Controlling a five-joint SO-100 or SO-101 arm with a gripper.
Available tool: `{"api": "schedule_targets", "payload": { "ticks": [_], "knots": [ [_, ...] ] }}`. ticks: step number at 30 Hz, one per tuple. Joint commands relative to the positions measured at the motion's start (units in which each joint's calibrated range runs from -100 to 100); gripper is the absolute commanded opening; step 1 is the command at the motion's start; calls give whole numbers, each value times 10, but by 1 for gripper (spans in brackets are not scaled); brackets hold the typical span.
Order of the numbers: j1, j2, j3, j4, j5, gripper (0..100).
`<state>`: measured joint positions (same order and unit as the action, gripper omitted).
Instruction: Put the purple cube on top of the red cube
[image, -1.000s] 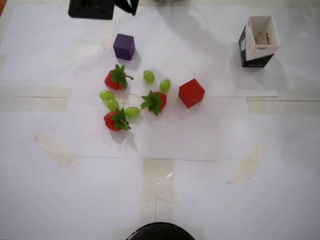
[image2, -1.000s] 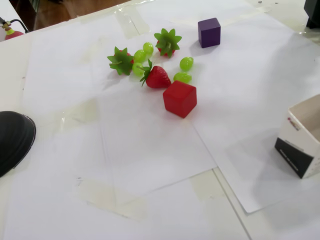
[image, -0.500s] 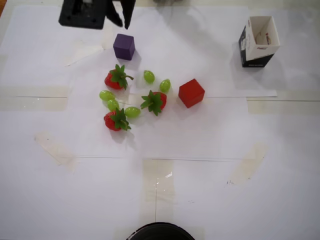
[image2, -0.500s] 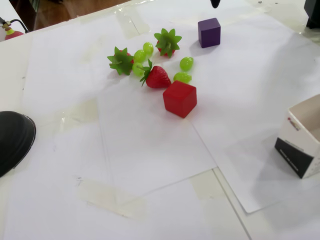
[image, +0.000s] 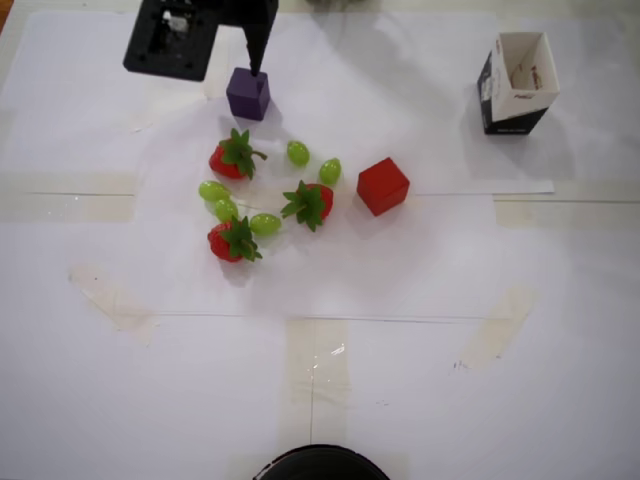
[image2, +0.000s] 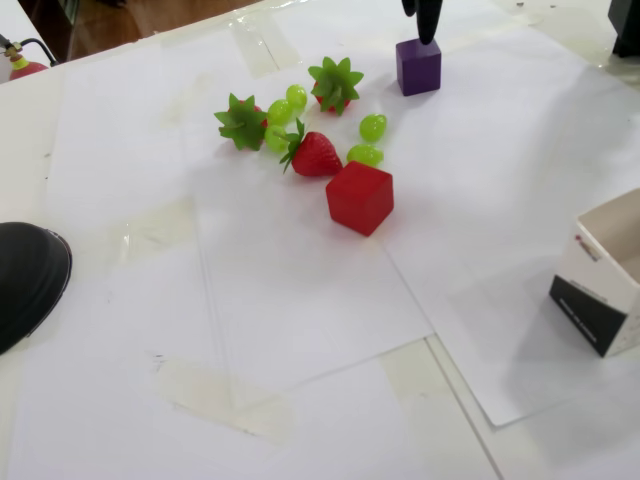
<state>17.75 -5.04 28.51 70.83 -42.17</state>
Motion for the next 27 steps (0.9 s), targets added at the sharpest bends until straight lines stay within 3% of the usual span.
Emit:
{"api": "schedule_targets", "payload": {
  "ticks": [1,12,27],
  "knots": [
    [-22,-27,0,20,-21,29],
    [-50,-28,-7,32,-38,32],
    [-66,-11,64,-78,-47,33]
  ]
}}
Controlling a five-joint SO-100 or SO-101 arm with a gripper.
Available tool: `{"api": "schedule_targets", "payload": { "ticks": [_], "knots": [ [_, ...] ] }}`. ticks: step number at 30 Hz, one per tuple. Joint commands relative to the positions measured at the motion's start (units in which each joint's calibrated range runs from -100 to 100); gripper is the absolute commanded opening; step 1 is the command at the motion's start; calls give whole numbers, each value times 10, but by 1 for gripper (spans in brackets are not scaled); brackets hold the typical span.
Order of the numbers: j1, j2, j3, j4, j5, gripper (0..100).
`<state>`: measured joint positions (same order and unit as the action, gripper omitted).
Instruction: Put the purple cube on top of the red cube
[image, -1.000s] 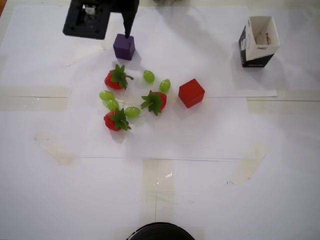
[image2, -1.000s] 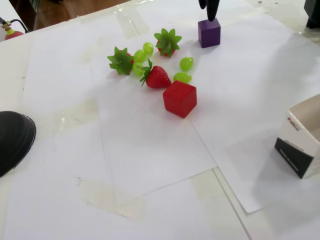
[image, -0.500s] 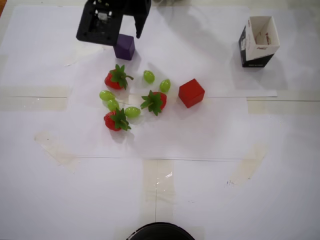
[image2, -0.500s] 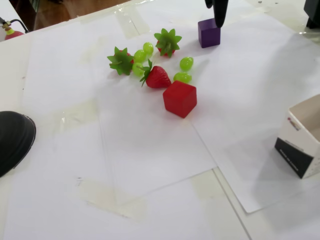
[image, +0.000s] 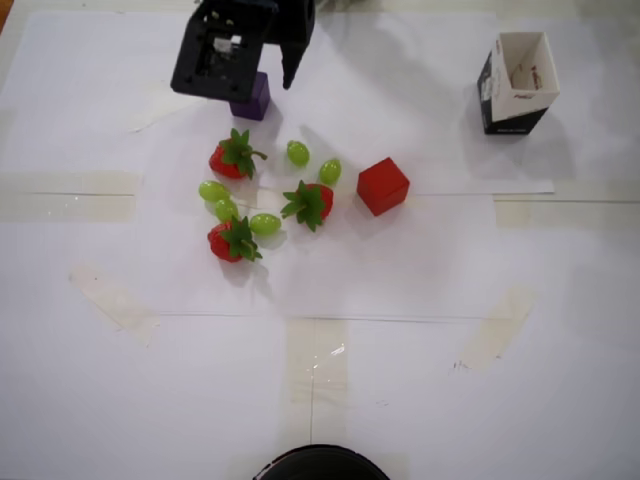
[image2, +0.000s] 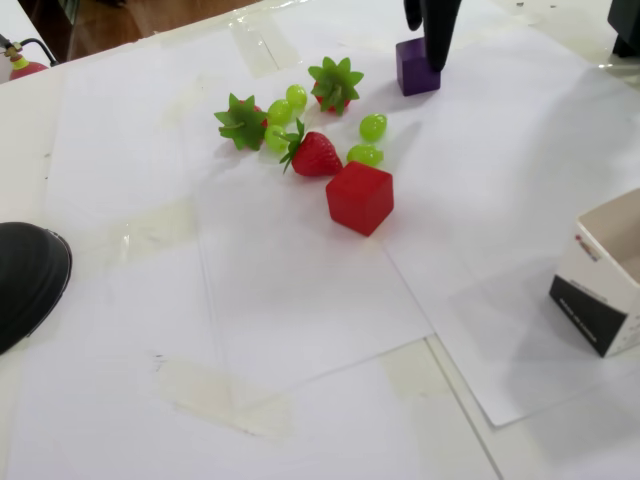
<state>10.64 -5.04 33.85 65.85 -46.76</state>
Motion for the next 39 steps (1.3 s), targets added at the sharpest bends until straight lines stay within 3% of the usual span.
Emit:
{"api": "schedule_targets", "payload": {
  "ticks": [1,22,30,39],
  "knots": [
    [7,-9,13,-31,-1,33],
    [30,32,41,-83,15,30],
    [25,37,51,-91,10,23],
    [21,34,51,-90,9,7]
  ]
}}
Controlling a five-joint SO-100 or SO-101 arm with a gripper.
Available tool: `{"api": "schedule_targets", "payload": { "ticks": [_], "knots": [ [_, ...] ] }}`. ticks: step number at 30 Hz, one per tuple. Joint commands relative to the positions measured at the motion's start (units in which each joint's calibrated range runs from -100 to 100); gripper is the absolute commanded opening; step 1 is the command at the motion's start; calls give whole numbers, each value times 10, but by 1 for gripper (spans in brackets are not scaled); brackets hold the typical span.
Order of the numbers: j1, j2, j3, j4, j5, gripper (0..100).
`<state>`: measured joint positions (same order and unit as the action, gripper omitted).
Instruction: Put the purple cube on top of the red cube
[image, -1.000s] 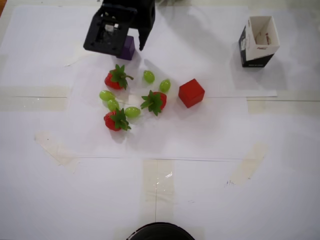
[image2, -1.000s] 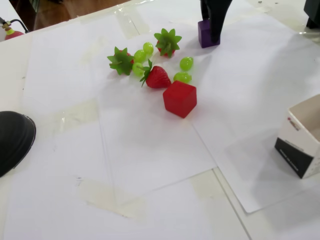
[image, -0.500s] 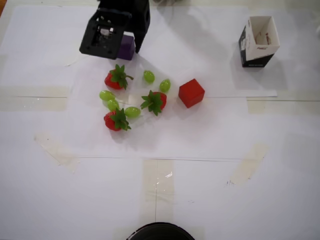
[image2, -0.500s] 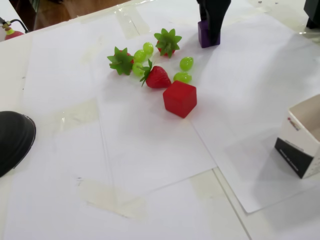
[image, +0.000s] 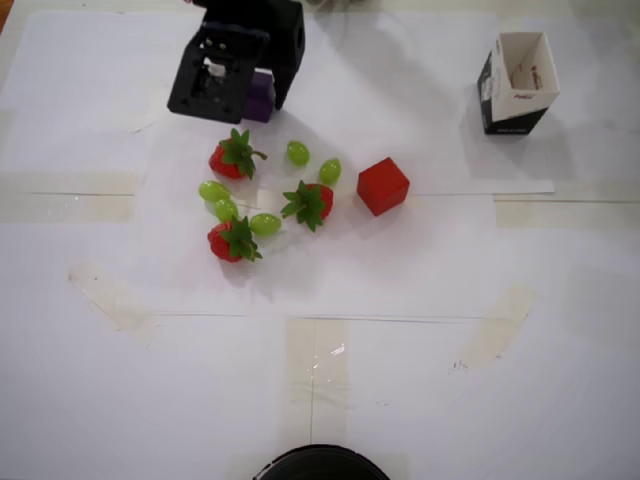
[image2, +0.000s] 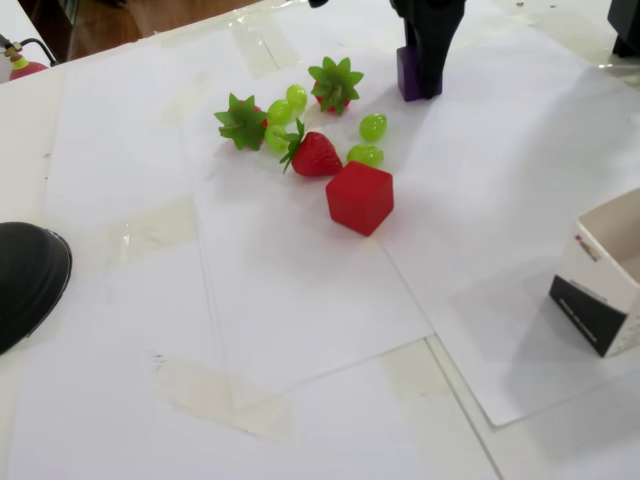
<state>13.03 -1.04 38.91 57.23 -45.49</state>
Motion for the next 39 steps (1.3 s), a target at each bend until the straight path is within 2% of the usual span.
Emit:
{"api": "schedule_targets", "payload": {
  "ticks": [1,9,15,22,33,39],
  "knots": [
    [-3,-7,0,-4,-3,6],
    [-1,-15,-10,8,9,3],
    [-2,-39,-76,70,22,3],
    [-10,-36,-245,200,40,3],
    [-110,93,-541,269,55,3],
    [-171,164,-656,269,52,2]
  ]
}}
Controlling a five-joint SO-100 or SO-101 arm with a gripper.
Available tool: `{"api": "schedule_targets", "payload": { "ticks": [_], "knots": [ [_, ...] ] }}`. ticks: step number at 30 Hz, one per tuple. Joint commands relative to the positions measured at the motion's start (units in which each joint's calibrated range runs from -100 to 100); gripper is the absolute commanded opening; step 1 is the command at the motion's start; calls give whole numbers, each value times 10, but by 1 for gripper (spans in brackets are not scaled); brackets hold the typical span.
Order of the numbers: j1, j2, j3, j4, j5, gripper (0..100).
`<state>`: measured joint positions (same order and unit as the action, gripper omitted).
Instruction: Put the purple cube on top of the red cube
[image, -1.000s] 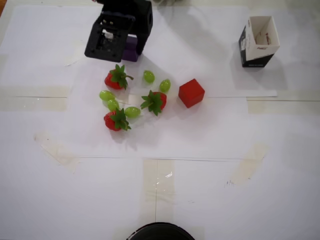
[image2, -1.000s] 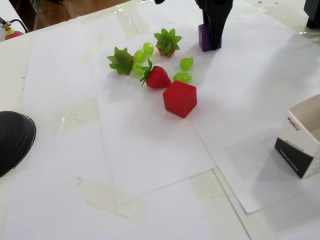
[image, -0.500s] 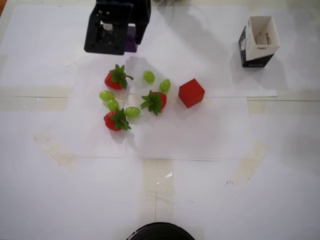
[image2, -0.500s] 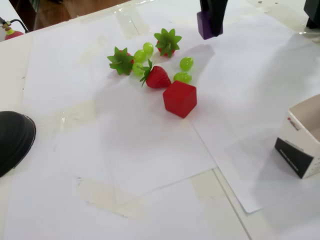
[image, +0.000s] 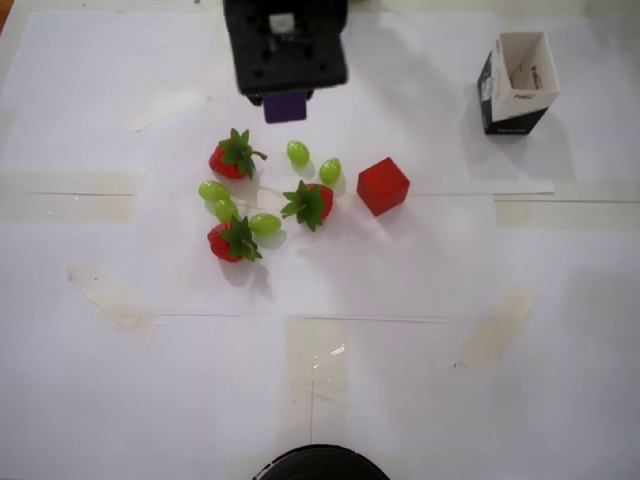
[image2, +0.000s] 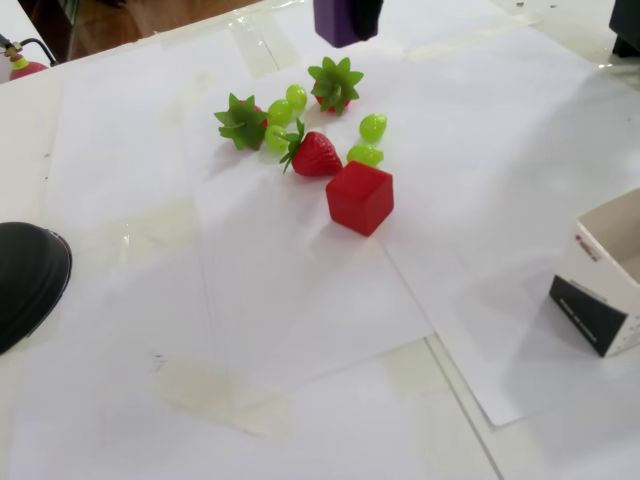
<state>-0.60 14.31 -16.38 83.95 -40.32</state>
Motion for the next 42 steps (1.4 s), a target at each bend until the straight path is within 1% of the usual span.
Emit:
{"api": "schedule_targets", "payload": {
  "ticks": [1,5,9,15,28,42],
  "knots": [
    [-43,16,-110,0,0,2],
    [-70,31,-118,-9,3,2],
    [-91,49,-121,-13,18,0],
    [-109,83,-127,-13,33,0],
    [-121,116,-111,-23,45,0],
    [-115,132,-37,-73,42,0]
  ]
}}
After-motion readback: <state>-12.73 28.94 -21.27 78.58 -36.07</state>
